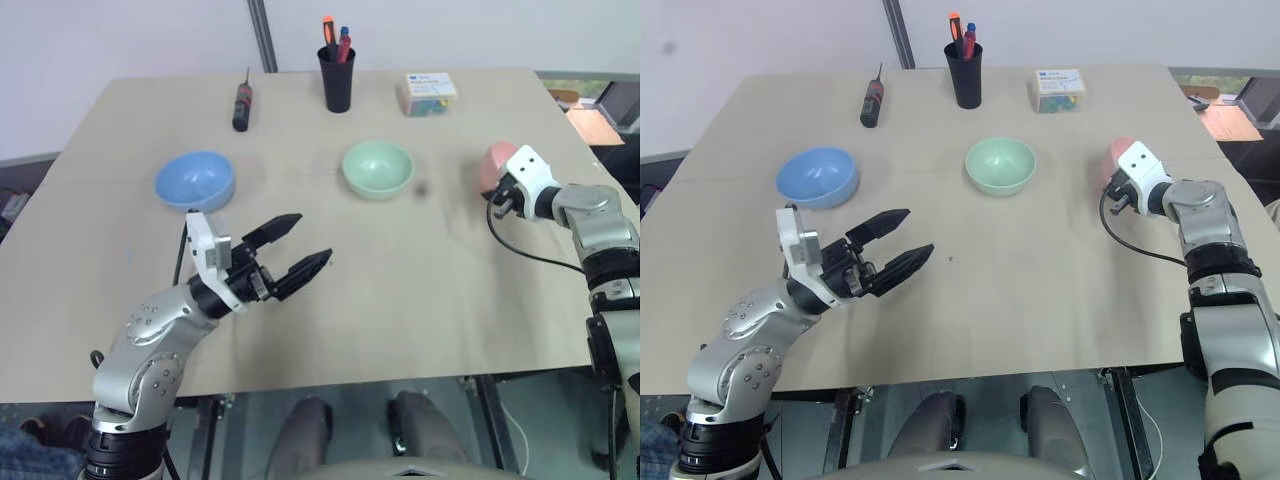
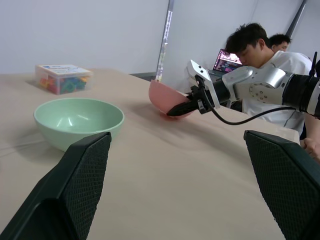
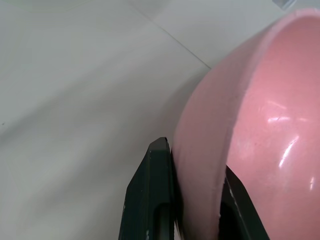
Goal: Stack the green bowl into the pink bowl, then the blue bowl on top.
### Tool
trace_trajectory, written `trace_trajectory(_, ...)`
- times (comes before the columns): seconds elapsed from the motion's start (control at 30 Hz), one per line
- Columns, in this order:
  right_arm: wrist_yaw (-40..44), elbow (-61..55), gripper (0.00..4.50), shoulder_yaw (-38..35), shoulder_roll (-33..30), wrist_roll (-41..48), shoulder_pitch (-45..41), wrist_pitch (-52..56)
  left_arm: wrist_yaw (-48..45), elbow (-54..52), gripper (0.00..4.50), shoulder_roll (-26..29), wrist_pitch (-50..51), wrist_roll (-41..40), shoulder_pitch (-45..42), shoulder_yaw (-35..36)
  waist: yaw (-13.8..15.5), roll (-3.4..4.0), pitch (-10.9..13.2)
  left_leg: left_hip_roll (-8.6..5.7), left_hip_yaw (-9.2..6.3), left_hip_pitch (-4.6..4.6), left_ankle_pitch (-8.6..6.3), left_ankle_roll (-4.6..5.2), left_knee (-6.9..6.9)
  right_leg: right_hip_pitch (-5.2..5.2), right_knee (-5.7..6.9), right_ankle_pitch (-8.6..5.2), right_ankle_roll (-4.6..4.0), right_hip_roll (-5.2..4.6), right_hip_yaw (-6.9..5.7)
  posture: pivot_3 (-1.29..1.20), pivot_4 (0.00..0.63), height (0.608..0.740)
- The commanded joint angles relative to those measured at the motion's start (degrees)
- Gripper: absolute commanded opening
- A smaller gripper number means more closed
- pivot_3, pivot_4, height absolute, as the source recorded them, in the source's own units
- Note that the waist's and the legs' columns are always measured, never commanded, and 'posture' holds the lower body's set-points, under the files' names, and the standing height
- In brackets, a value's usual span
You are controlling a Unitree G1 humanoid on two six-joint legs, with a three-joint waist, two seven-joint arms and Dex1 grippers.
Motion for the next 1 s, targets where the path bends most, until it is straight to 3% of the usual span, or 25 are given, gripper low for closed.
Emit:
trace_trajectory(0.03, 9.75, -19.63, 0.06, 4.73, -4.31, -0.5, 6.51, -6.95, -0.6, -1.01, 4.5, 0.65, -1.51, 0.11, -0.04, 0.87, 0.22, 0.04, 0.03, -0.01, -0.02, -0.01, 0.0, 0.0, 0.0, -0.02, 0.01, 0.0, 0.0, -0.01, 0.0, 0.0, 0.15, 0.712)
trace_trajectory(0.17, 18.29, -44.3, 0.06, 8.71, -7.83, 2.12, 16.22, -3.02, -1.39, -0.61, 4.5, 0.88, -1.87, 0.7, -0.25, 0.31, 0.2, 0.14, 0.08, 0.02, -0.4, -0.16, 0.0, 0.0, -0.04, -0.1, -0.09, 0.0, 0.01, -0.04, -0.09, 0.0, 0.15, 0.712)
trace_trajectory(0.33, 15.78, -62.75, 0.06, 12.07, -2.88, 1.91, 19.35, 8.94, -1.79, 0.34, 4.5, 0.52, -1.84, 0.94, -1.92, -0.7, 0.28, 0.12, 0.09, 0.0, -0.47, -0.11, 0.0, -0.01, 0.0, -0.05, -0.05, 0.0, 0.01, -0.07, -0.11, 0.0, 0.15, 0.712)
trace_trajectory(0.47, 13.79, -68.21, 0.06, 15.59, 0.84, -0.23, 19.2, 14.34, -2.23, 0.97, 4.5, 0.65, -2.01, 1.07, -2.39, -0.95, 0.44, 0.12, 0.09, -0.01, -0.59, -0.04, 0.02, -0.04, 0.02, 0.01, 0.0, 0.0, 0.0, -0.04, -0.22, 0.0, 0.15, 0.712)
trace_trajectory(0.73, 11.97, -68.23, 0.06, 17.72, 1.18, -4.58, 17.38, 12.61, -2.8, 1.54, 4.5, 1.04, -2.18, 1.17, -2.46, -0.71, 0.54, 0.1, 0.1, -0.1, -0.63, -0.1, 0.12, -0.22, 0.0, 0.01, -0.13, 0.0, 0.01, -0.12, -0.26, 0.0, 0.15, 0.712)
trace_trajectory(0.8, 12.06, -68.0, 0.84, 17.93, 1.14, -4.96, 17.27, 12.3, -2.77, 1.53, 4.5, 0.91, -2.22, 1.3, -2.48, -0.92, 0.53, 0.1, 0.1, -0.09, -0.64, -0.1, 0.12, -0.22, -0.02, 0.0, -0.14, 0.0, 0.01, -0.11, -0.28, 0.0, 0.15, 0.712)
trace_trajectory(0.83, 12.08, -67.97, 0.93, 18.02, 1.21, -5.12, 17.22, 12.21, -2.78, 1.51, 4.5, 0.85, -2.23, 1.3, -2.46, -0.94, 0.52, 0.1, 0.1, -0.08, -0.65, -0.11, 0.12, -0.22, -0.03, 0.0, -0.15, 0.0, 0.0, -0.11, -0.29, 0.0, 0.15, 0.712)
trace_trajectory(1.0, 12.25, -68.11, 2.99, 18.14, 1.61, -5.24, 17.09, 12.39, -2.99, 1.85, 4.5, 0.79, -2.42, 1.49, -2.41, -0.85, 0.44, 0.1, 0.1, -0.09, -0.64, -0.11, 0.09, -0.17, -0.03, 0.01, -0.15, 0.0, 0.01, -0.11, -0.28, 0.0, 0.15, 0.712)
